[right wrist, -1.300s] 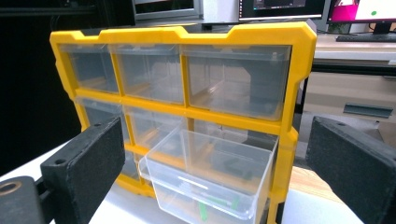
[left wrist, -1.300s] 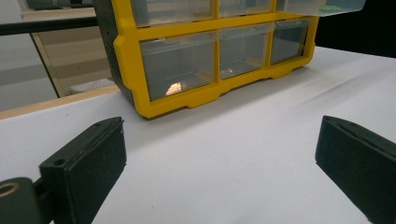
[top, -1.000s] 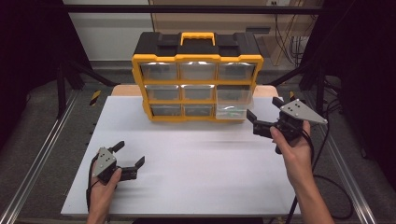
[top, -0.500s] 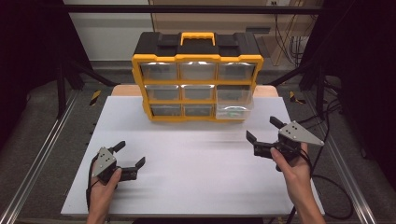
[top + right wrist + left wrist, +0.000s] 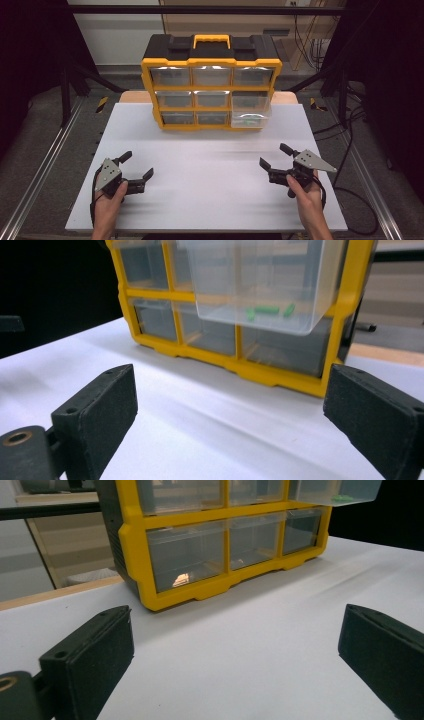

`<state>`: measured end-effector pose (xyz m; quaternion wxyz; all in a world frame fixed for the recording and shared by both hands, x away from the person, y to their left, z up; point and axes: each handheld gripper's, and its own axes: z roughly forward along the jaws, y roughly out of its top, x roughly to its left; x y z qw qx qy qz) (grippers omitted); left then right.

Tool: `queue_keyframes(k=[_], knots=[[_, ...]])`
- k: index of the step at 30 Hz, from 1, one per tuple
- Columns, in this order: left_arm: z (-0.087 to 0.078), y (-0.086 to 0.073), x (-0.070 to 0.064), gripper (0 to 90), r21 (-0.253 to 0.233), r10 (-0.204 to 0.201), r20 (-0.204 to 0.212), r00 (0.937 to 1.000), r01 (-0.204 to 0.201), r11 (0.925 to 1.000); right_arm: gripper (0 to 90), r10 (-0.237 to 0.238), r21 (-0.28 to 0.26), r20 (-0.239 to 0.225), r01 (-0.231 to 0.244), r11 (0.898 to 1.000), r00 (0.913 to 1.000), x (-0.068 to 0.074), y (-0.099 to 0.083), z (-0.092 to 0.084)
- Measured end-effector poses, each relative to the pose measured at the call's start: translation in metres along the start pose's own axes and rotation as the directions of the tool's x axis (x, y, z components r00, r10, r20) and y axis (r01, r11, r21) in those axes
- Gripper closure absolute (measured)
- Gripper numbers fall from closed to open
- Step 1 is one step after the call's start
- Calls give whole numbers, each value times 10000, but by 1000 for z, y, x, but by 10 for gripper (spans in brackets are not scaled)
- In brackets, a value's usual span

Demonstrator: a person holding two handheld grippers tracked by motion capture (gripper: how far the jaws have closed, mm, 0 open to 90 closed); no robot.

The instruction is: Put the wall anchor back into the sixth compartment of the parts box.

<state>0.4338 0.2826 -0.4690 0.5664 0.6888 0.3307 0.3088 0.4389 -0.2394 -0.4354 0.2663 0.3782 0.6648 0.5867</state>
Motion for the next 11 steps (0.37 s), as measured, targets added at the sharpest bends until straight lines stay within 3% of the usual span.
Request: queue_keyframes(k=[5, 11], knots=[[-2, -2, -1, 12, 87, -5, -47, 10000, 5, 10000, 66, -48, 154, -121, 50, 9999, 9999, 2, -10, 11], [0, -4, -4, 12, 223, 28, 28, 10000, -28, 9997, 66, -473, 365, -288, 483, 9982, 9985, 12, -19, 20]])
